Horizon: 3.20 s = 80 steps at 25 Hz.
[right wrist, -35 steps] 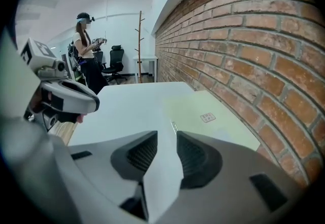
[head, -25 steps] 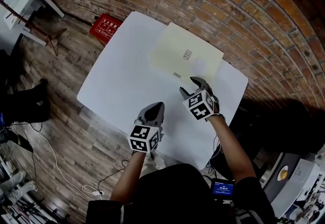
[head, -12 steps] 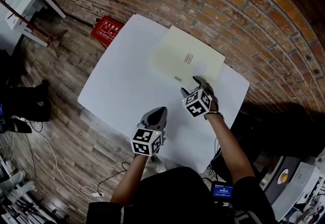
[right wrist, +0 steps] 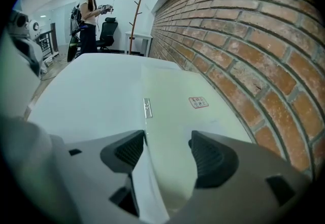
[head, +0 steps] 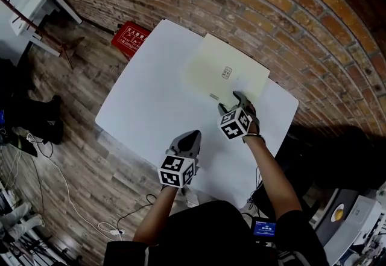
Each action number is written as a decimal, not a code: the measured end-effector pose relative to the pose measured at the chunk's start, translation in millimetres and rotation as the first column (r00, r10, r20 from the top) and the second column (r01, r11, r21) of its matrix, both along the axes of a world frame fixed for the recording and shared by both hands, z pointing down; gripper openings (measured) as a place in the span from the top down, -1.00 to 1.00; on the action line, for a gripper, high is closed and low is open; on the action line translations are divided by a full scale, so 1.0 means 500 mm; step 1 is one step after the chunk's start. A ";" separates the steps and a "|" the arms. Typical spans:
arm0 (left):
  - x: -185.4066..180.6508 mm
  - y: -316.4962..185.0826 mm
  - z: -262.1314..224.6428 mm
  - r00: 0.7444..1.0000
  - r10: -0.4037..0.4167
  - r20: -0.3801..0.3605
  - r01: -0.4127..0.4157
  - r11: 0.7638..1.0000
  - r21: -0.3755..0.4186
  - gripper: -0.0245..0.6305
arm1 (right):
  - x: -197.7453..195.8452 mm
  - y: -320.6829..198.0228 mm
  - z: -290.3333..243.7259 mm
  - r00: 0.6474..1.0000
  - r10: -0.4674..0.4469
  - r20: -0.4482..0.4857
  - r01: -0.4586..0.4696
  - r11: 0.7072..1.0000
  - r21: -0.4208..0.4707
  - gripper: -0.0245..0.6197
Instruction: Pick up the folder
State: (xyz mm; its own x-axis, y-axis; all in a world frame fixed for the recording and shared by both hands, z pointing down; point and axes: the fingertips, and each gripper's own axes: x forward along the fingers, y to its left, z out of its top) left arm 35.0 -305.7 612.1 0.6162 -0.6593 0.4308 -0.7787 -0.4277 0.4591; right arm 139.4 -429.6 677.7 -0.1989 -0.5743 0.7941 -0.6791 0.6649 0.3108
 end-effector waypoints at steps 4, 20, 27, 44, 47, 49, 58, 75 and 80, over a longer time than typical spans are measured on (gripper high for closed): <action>-0.002 0.000 -0.004 1.000 -0.002 -0.003 0.002 1.000 0.002 0.87 | 0.000 -0.003 0.000 1.000 0.003 0.007 -0.003 1.000 -0.006 0.07; -0.006 0.013 0.004 1.000 -0.001 0.008 0.001 1.000 -0.008 0.87 | -0.004 0.006 0.001 1.000 -0.007 -0.008 0.007 1.000 0.012 0.07; -0.017 0.014 -0.001 1.000 -0.021 0.010 0.021 1.000 -0.009 0.87 | -0.016 0.021 0.000 0.999 0.010 0.030 -0.011 1.000 0.020 0.07; -0.059 0.046 -0.008 0.999 -0.049 -0.001 0.049 0.999 -0.022 0.87 | -0.059 0.070 -0.003 0.998 0.007 0.060 -0.008 1.000 0.013 0.07; -0.062 0.055 -0.010 0.999 -0.050 -0.001 0.050 0.999 -0.021 0.87 | -0.066 0.079 -0.003 0.998 0.011 0.067 -0.012 1.000 0.010 0.07; -0.064 0.060 -0.012 0.999 -0.050 0.000 0.050 0.999 -0.019 0.87 | -0.071 0.087 -0.003 0.998 0.008 0.065 -0.009 1.000 0.012 0.07; -0.073 0.084 -0.018 0.999 -0.050 -0.002 0.050 0.999 -0.021 0.87 | -0.082 0.113 -0.003 0.997 0.019 0.081 -0.020 1.000 0.018 0.07; -0.075 0.145 -0.023 1.000 -0.024 -0.007 0.023 0.999 -0.032 0.87 | -0.090 0.186 -0.001 0.995 0.028 0.093 -0.029 1.000 0.007 0.07; -0.081 0.167 -0.027 1.000 -0.010 -0.003 0.010 0.999 -0.034 0.87 | -0.095 0.210 0.000 0.996 0.029 0.079 -0.030 1.000 0.008 0.07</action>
